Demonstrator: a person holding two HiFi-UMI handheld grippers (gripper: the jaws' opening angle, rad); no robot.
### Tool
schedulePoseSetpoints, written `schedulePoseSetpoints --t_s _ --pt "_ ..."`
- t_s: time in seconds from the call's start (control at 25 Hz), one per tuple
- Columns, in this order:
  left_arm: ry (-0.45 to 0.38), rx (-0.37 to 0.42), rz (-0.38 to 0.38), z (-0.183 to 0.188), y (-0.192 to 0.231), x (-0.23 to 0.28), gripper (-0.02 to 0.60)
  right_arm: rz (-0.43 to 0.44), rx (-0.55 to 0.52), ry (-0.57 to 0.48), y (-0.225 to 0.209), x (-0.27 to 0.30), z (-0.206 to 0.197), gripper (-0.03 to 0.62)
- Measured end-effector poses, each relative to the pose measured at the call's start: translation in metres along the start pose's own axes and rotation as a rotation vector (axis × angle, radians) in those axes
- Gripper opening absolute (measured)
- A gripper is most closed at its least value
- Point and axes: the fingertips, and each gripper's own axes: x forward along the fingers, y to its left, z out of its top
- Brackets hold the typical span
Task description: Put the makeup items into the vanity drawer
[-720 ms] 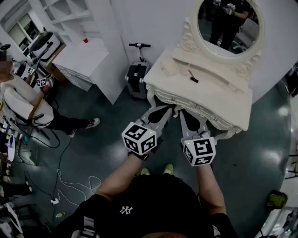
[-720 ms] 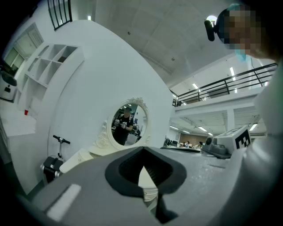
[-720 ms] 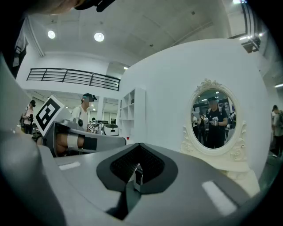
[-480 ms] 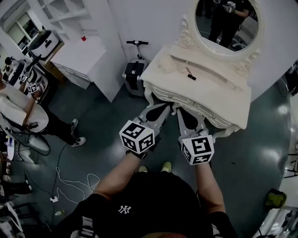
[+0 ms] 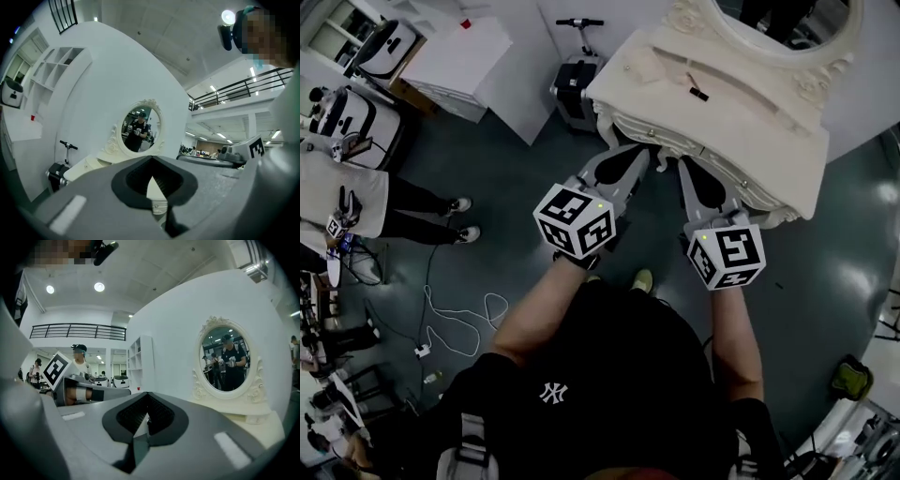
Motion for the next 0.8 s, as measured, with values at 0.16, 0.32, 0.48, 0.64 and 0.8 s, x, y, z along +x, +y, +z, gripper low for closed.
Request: schedulePoseSetpoints --t_s 0.16,0.32,0.48,0.64,0.8 --pt "0.013 -0.007 0.024 -0.006 0.004 0.003 0.000 -0.002 0.033 0.008 -0.010 -0.002 -0.008 0.023" --pt "0.022 -0.006 0.036 -0.010 0.013 0.012 0.000 -0.008 0.048 0.008 -0.022 0.004 -0.013 0.023" --pt "0.026 -0.009 0.040 -0.012 0.028 0.027 0.000 -0.020 0.059 0.020 -0.038 0.019 -0.020 0.023" --pt "0.024 -0.020 0.019 -0.011 0.049 0.049 0.000 -0.030 0.037 0.042 -0.047 0.043 -0.024 0.023" --pt "0.032 -0.026 -0.010 -0.008 0.078 0.077 0.000 -0.053 0.019 0.067 -0.063 0.077 -0.027 0.023"
